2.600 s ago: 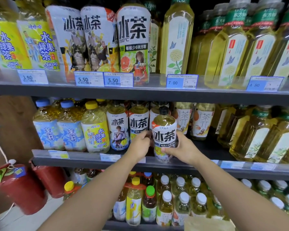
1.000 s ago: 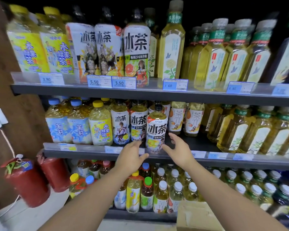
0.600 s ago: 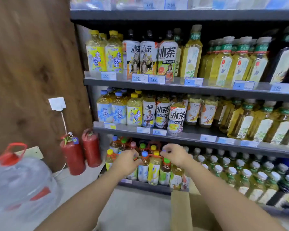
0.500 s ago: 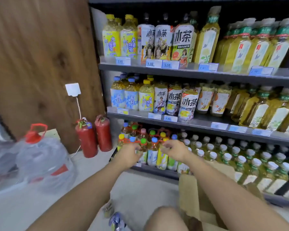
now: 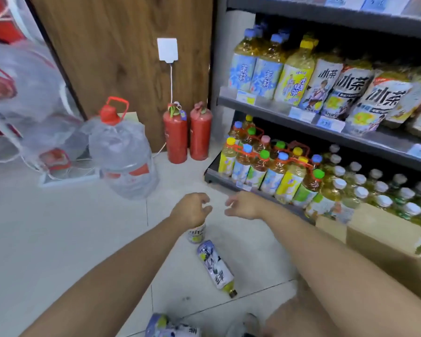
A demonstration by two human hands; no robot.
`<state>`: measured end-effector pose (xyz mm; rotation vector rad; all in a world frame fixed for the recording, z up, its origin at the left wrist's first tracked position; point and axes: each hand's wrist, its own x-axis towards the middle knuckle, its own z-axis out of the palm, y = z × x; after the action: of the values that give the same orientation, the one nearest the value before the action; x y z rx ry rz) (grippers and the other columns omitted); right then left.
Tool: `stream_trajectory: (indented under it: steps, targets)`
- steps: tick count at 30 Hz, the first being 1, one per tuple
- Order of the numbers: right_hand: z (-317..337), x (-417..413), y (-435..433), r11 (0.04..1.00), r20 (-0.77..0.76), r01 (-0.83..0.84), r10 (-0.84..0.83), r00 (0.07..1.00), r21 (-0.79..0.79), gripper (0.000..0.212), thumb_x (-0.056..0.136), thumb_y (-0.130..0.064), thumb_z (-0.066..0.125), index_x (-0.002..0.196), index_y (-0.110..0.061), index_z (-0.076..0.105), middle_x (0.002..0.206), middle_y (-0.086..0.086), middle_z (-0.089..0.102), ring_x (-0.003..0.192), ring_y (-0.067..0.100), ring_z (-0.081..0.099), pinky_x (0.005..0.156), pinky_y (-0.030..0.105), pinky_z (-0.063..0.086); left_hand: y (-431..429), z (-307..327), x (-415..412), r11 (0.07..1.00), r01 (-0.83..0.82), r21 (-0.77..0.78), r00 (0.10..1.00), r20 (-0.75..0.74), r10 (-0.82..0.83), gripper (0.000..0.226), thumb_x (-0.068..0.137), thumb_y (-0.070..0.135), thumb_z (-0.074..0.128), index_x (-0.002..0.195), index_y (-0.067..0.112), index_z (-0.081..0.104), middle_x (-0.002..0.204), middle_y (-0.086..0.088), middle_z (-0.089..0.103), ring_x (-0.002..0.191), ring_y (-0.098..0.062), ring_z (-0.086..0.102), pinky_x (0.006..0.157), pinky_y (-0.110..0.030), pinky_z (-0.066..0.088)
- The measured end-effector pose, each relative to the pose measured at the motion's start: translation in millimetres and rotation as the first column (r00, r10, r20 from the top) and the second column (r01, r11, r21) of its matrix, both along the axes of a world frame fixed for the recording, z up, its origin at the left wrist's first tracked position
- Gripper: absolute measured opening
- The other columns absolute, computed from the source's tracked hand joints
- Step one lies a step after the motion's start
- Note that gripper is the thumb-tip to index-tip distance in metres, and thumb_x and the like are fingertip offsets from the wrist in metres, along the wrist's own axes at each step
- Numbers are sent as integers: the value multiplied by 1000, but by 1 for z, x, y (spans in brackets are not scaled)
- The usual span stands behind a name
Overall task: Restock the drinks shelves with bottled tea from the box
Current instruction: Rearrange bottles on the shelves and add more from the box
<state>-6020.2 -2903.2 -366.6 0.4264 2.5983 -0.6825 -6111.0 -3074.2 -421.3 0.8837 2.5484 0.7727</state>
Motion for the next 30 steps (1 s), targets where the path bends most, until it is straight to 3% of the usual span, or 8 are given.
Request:
stream_trajectory:
  steps: [4,8,16,20,25,27,30]
  targets:
    - [-84,-3,-29,1000,194,-9,13,981,-22,51,93,-36,64,138,-12,53,140,9,53,128,25,50,100,27,39,-25,-68,3,990,59,-127,996,73,-50,22,93,29,61,112,18,68,115,-7,67,109,-28,62,89,-37,51]
    - [-165,7,-49,998,293,50,-37,956,-39,49,95,-30,61,135,-6,50,134,15,58,121,31,56,92,30,45,-50,-150,11,950,139,-281,981,167,-94,37,97,36,59,132,22,60,136,-3,59,126,-24,53,104,-38,44]
    - [-280,48,-57,904,423,427,-390,818,8,79,86,-33,69,150,-21,24,138,17,43,129,36,46,108,44,41,-74,-262,64,840,407,-359,871,430,-238,57,89,49,66,140,27,52,141,1,54,129,-19,50,107,-33,40]
    - [-313,52,-55,842,474,539,-470,745,-12,92,82,-29,76,152,-27,15,140,17,41,129,36,46,108,44,40,-85,-291,83,726,568,-388,773,554,-309,83,77,58,75,147,31,41,151,2,46,135,-22,44,108,-36,37]
    - [-344,58,-56,763,453,642,-546,705,-80,83,83,-16,75,145,-21,20,124,16,55,114,36,57,96,43,49,-99,-312,98,503,750,-430,645,645,-410,111,59,64,83,151,35,28,158,5,32,142,-25,34,113,-50,34]
    - [-355,62,-56,733,462,675,-573,677,-80,70,88,-13,68,144,-17,25,121,12,58,109,33,59,94,39,49,-107,-316,103,448,764,-464,640,633,-435,111,56,61,84,148,39,27,155,6,34,140,-24,35,107,-53,39]
    - [-366,65,-52,708,459,705,-615,641,-37,60,89,-9,67,140,-9,34,130,15,58,119,34,57,91,32,46,-115,-323,114,414,758,-504,652,565,-505,101,58,55,84,144,35,34,144,3,47,134,-26,42,103,-53,42]
